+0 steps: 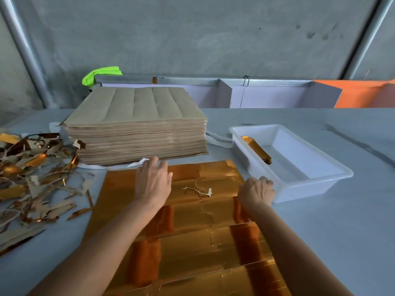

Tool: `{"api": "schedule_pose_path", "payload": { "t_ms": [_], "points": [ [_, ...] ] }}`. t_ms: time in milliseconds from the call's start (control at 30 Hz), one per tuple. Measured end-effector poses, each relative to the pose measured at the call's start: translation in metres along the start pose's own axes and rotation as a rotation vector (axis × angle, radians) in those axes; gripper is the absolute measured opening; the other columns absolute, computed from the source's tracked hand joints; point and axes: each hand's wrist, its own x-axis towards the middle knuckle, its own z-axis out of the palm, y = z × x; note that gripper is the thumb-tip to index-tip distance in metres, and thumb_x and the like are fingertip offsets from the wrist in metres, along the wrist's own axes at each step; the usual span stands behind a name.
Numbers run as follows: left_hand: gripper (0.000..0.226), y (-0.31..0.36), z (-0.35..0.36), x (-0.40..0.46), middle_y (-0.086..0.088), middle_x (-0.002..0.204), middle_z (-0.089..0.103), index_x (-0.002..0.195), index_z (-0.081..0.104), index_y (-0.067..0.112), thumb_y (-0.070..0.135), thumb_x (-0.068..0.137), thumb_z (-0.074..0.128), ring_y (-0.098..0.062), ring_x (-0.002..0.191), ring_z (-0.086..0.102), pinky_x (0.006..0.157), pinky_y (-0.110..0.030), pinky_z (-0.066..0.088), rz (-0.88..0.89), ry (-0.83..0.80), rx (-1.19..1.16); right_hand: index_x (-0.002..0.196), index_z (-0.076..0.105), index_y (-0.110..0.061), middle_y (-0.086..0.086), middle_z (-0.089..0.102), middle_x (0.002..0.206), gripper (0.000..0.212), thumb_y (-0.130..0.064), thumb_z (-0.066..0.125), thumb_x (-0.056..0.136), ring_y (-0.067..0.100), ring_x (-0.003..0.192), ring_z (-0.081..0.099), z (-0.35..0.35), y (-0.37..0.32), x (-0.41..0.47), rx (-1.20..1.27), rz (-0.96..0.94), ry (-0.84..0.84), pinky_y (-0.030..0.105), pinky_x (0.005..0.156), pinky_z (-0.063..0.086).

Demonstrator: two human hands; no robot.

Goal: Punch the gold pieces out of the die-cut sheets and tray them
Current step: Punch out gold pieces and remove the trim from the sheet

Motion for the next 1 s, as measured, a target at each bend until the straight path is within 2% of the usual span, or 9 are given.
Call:
{"api": "schedule_pose_path", "payload": {
  "t_ms": [100,233,400,467,600,700,833,933,1000],
  "points": [
    [0.037,0.007,0.007,-0.007,-0.007,0.126,0.052,0.125,0.056,0.013,0.035,0.096,0.049,-0.018,0.115,0.05,0.098,-0.031,0.042,0.029,-0.027,-0.02,0.117,0.062,-0.014,0.013,0.047,0.119,0.037,-0.037,0.04,0.098,0.028,0.113,0.042,0.008,-0.001,0.0,-0.038,0.033,-0.112,0.037,0.091,0.041],
    [0.036,0.009,0.015,-0.015,-0.004,0.127,0.05,0.125,0.056,0.015,0.036,0.097,0.047,-0.016,0.115,0.049,0.097,-0.029,0.042,0.037,-0.057,-0.046,0.115,0.063,-0.012,0.013,0.048,0.119,0.038,-0.037,0.039,0.098,0.028,0.112,0.042,0.01,-0.001,-0.001,-0.021,0.018,-0.064,0.037,0.09,0.039],
    [0.035,0.012,0.015,-0.017,-0.003,0.124,0.052,0.124,0.058,0.015,0.035,0.097,0.048,-0.013,0.112,0.049,0.096,-0.025,0.043,0.046,-0.063,-0.114,0.111,0.065,-0.011,0.011,0.051,0.115,0.026,-0.017,0.044,0.096,0.027,0.107,0.043,0.01,0.0,-0.01,0.005,-0.072,0.048,0.035,0.087,0.04],
    [0.035,0.015,0.013,-0.018,-0.003,0.124,0.052,0.123,0.058,0.014,0.035,0.097,0.049,-0.013,0.112,0.049,0.096,-0.024,0.043,0.065,-0.057,-0.14,0.111,0.065,-0.01,0.01,0.055,0.111,0.025,-0.008,0.045,0.096,0.026,0.105,0.046,0.008,0.0,-0.01,0.107,-0.124,0.106,0.034,0.087,0.043],
    [0.033,0.018,0.005,-0.017,-0.004,0.122,0.052,0.121,0.06,0.013,0.033,0.095,0.053,-0.013,0.109,0.051,0.091,-0.023,0.047,0.093,-0.034,-0.189,0.099,0.065,-0.005,0.012,0.063,0.097,0.02,-0.005,0.045,0.096,0.027,0.091,0.057,-0.006,-0.001,-0.006,0.448,-0.141,0.144,0.032,0.072,0.045],
    [0.034,0.021,-0.001,-0.014,-0.004,0.123,0.052,0.121,0.059,0.013,0.034,0.095,0.054,-0.013,0.108,0.052,0.087,-0.022,0.049,0.103,-0.023,-0.222,0.098,0.064,-0.007,0.01,0.059,0.105,0.016,-0.009,0.049,0.095,0.021,0.082,0.05,-0.02,-0.001,-0.006,0.552,-0.179,0.147,0.029,0.069,0.038],
    [0.036,0.031,-0.014,-0.009,-0.003,0.125,0.052,0.124,0.057,0.013,0.033,0.094,0.056,-0.014,0.111,0.053,0.086,-0.02,0.044,0.059,-0.022,-0.356,0.102,0.068,-0.005,0.01,0.052,0.117,0.015,-0.011,0.057,0.094,0.025,0.101,0.055,-0.037,0.0,-0.006,0.655,-0.261,0.094,0.033,0.083,0.048],
    [0.043,0.042,-0.03,-0.008,-0.003,0.131,0.049,0.131,0.051,0.013,0.028,0.091,0.061,-0.016,0.106,0.056,0.08,-0.017,0.039,0.048,-0.001,-0.487,0.089,0.068,-0.011,0.001,0.064,0.093,0.01,-0.011,0.059,0.093,0.018,0.089,0.058,-0.057,-0.001,-0.013,0.828,-0.345,-0.048,0.023,0.07,0.045],
    [0.055,0.054,-0.043,-0.009,-0.003,0.143,0.039,0.138,0.044,0.013,0.017,0.088,0.065,-0.015,0.1,0.058,0.084,-0.016,0.043,0.191,0.046,-0.567,0.085,0.068,-0.011,0.002,0.065,0.084,0.012,-0.013,0.059,0.093,0.017,0.083,0.06,-0.071,-0.005,-0.019,0.868,-0.43,-0.169,0.022,0.068,0.045]
  ]
}}
